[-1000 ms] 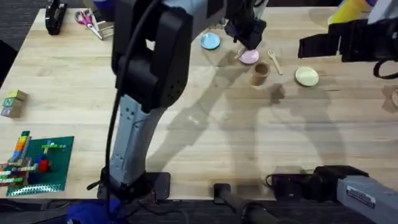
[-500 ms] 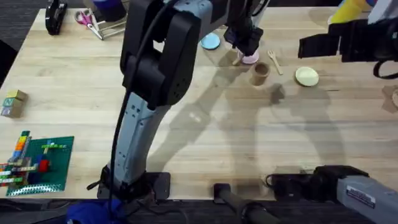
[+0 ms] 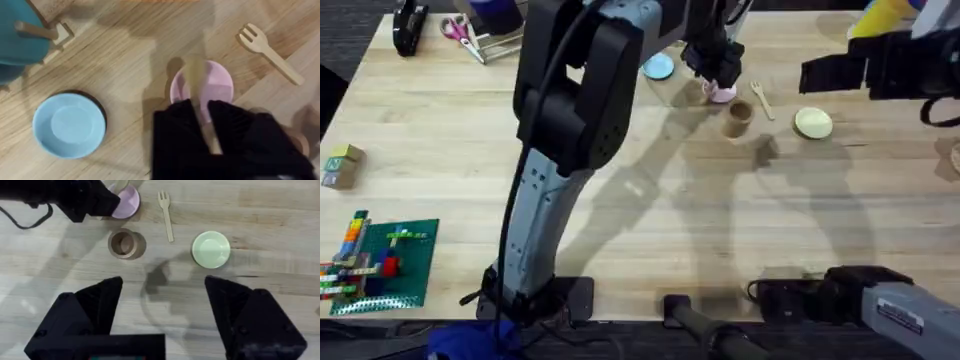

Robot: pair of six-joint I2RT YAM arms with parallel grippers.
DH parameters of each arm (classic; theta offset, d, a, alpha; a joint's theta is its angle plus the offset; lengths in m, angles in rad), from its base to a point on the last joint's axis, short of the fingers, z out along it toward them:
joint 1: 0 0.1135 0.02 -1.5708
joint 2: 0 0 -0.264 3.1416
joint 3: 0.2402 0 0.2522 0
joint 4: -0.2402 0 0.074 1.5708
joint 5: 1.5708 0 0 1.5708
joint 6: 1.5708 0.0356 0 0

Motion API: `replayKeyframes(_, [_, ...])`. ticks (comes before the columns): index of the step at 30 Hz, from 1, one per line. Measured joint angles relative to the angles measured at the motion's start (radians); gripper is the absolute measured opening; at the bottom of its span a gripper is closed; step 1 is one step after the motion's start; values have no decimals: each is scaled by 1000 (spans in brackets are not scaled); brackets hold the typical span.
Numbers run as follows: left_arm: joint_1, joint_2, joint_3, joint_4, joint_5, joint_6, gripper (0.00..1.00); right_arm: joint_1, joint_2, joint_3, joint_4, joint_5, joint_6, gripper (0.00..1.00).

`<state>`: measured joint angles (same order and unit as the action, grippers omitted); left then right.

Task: Pick up a utensil and set it on the pink plate, then put the other utensil in the container.

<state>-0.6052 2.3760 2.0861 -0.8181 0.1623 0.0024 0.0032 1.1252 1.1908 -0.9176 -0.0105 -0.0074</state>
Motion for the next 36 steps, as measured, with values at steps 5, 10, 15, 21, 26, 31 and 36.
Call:
replayKeyframes(5, [0,0,0,0,2,-6,773,0,0,0,0,0,0,999])
replayKeyframes(10, [0,0,0,0,3,-11,992,0,0,0,0,0,0,998])
replayKeyframes(15, [4,0,0,-3,3,-18,995,0,0,0,0,0,0,998])
replayKeyframes(21, [17,0,58,-37,2,-38,995,0,0,0,0,0,0,998])
replayKeyframes(26, [23,0,196,-136,2,-41,995,0,0,0,0,0,0,998])
replayKeyframes(31, [25,0,371,-315,2,-40,978,0,0,0,0,0,0,998])
replayKeyframes(36, [39,-23,448,-390,-25,-36,978,0,0,0,0,0,0,997])
